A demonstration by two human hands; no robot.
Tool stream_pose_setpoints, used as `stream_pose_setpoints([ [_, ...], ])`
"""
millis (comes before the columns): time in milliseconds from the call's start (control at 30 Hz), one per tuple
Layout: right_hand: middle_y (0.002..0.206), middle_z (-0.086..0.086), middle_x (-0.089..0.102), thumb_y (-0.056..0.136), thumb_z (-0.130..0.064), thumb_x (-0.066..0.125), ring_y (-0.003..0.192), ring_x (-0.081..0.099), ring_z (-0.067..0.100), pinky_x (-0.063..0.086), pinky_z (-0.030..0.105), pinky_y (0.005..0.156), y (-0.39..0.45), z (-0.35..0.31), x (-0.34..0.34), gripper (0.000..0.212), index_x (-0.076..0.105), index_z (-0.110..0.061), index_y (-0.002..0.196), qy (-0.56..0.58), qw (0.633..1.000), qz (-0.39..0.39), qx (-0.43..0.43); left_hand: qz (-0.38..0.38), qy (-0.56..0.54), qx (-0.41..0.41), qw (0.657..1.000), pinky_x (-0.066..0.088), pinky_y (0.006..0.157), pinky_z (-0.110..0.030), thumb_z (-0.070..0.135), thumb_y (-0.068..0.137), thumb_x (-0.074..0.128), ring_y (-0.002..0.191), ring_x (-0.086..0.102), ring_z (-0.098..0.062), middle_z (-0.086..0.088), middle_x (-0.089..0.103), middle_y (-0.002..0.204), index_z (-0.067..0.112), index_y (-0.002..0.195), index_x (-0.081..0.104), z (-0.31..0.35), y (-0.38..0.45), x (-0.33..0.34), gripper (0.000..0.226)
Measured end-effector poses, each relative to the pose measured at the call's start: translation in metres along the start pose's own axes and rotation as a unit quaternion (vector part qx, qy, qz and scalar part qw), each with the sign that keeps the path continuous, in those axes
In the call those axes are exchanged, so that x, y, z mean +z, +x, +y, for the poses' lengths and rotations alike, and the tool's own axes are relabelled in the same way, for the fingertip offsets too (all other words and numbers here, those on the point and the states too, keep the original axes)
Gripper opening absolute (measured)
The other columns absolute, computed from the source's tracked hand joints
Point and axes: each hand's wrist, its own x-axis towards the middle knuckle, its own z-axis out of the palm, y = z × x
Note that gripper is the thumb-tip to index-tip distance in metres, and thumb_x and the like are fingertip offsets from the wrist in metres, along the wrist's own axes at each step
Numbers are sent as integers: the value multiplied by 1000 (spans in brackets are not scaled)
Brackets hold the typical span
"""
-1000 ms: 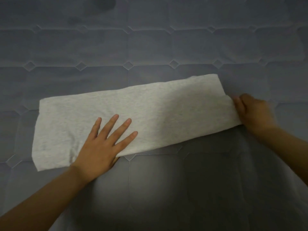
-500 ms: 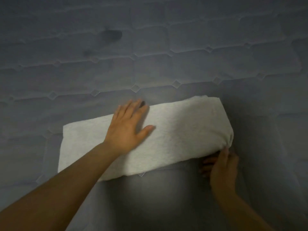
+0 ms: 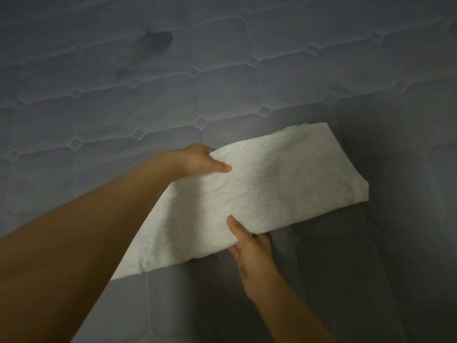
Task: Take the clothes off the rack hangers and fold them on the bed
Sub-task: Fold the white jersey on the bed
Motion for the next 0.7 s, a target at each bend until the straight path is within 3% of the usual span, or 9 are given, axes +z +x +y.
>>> stream_pose_setpoints([
  [33, 104, 1, 72, 71, -14, 79, 100, 67, 18, 48, 42, 98, -4, -3, -2, 27, 67, -21, 94, 6, 1000, -14, -2, 2, -23, 0, 1000, 36, 94, -23, 38, 81, 70, 112, 53, -13, 7, 58, 117, 19, 123, 57, 2, -7, -3, 47],
  [133, 107, 0, 72, 34, -44, 92, 102, 67, 17, 49, 39, 93, -18, -15, -5, 75, 68, -20, 101, 10, 999, -43, -16, 13, -73, 1, 997, 37, 87, -22, 37, 82, 69, 95, 58, -7, 8, 61, 107, 22, 114, 61, 10, -25, -10, 36],
  [167, 107, -1, 72, 30, -47, 91, 102, 67, 17, 48, 38, 92, -22, -21, -4, 82, 68, -20, 104, 9, 998, -54, -23, 20, -89, 2, 996, 37, 85, -22, 38, 82, 68, 88, 57, -4, 9, 61, 103, 23, 112, 61, 13, -34, -14, 34],
  [267, 107, -1, 72, 48, -37, 86, 103, 66, 17, 48, 37, 94, -31, -45, -1, 64, 67, -18, 106, -33, 997, -62, -44, 55, -118, 5, 991, 40, 80, -22, 42, 82, 67, 82, 56, -1, 9, 63, 99, 26, 106, 63, 24, -51, -26, 29],
  [367, 106, -1, 71, 59, -24, 78, 103, 65, 19, 49, 34, 91, -38, -79, 5, 38, 68, -19, 95, -94, 990, -77, -67, 128, -188, -8, 974, 52, 61, -21, 40, 78, 72, 73, 64, -9, 6, 69, 85, 22, 92, 67, 36, -73, -42, 23],
  [467, 105, -4, 69, 59, -34, 73, 102, 63, 16, 50, 33, 87, -48, -123, 26, 38, 66, -18, 93, -86, 986, -98, -107, 159, -308, 9, 938, 54, 88, -36, 33, 78, 73, 92, 69, -23, -6, 72, 100, 17, 93, 70, 46, -96, -64, 22],
  [567, 101, -5, 68, 81, -56, 52, 93, 63, 13, 49, 29, 75, -63, -172, 59, 41, 64, -23, 103, -83, 984, -78, -139, 145, -369, 104, 912, 49, 89, -30, 32, 79, 66, 97, 66, -17, -4, 71, 105, 14, 101, 68, 57, -133, -86, 28],
  [633, 98, -7, 65, 90, -55, 41, 88, 61, 10, 46, 26, 71, -72, -199, 71, 34, 60, -28, 92, -97, 976, -61, -186, 165, -376, 154, 899, 43, 94, -26, 37, 74, 66, 98, 65, -9, 4, 72, 103, 17, 100, 67, 61, -158, -94, 32],
  [700, 102, -7, 67, 91, -50, 45, 92, 62, 7, 47, 24, 76, -88, -211, 77, 28, 63, -29, 85, -131, 954, -85, -255, 197, -393, 180, 880, 39, 99, -27, 40, 73, 71, 104, 63, -6, 9, 71, 105, 21, 95, 68, 59, -179, -93, 29],
])
